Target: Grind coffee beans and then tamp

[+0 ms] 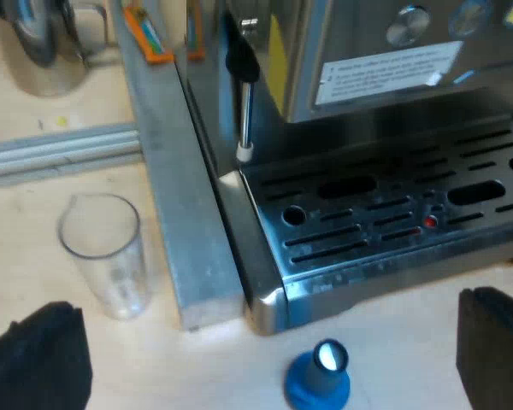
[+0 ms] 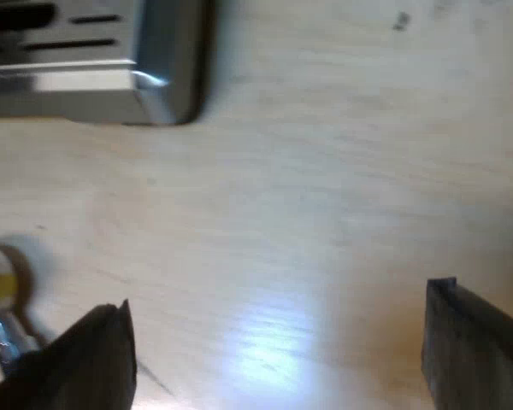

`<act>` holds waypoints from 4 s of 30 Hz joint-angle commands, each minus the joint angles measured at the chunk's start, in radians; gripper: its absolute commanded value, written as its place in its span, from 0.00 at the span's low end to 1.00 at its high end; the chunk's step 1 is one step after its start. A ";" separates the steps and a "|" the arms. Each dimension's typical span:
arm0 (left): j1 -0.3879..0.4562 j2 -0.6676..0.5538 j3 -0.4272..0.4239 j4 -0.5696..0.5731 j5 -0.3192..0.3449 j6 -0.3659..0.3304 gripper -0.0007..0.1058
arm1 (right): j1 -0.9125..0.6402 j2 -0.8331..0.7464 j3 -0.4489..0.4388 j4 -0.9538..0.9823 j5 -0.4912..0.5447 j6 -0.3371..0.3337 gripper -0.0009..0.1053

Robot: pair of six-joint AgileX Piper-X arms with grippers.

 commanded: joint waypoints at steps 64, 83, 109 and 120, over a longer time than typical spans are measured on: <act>0.001 -0.582 0.349 -0.022 -0.059 0.054 0.83 | -0.083 -0.651 0.243 -0.100 -0.072 -0.127 0.67; 0.001 -0.581 0.405 -0.113 -0.059 0.054 0.83 | -0.083 -0.651 0.376 -0.086 -0.095 -0.127 0.67; 0.001 -0.581 0.405 -0.113 -0.059 0.054 0.83 | -0.083 -0.651 0.376 -0.086 -0.088 -0.127 0.67; 0.001 -0.581 0.405 -0.113 -0.059 0.055 0.83 | -0.083 -0.651 0.376 -0.086 -0.088 -0.127 0.67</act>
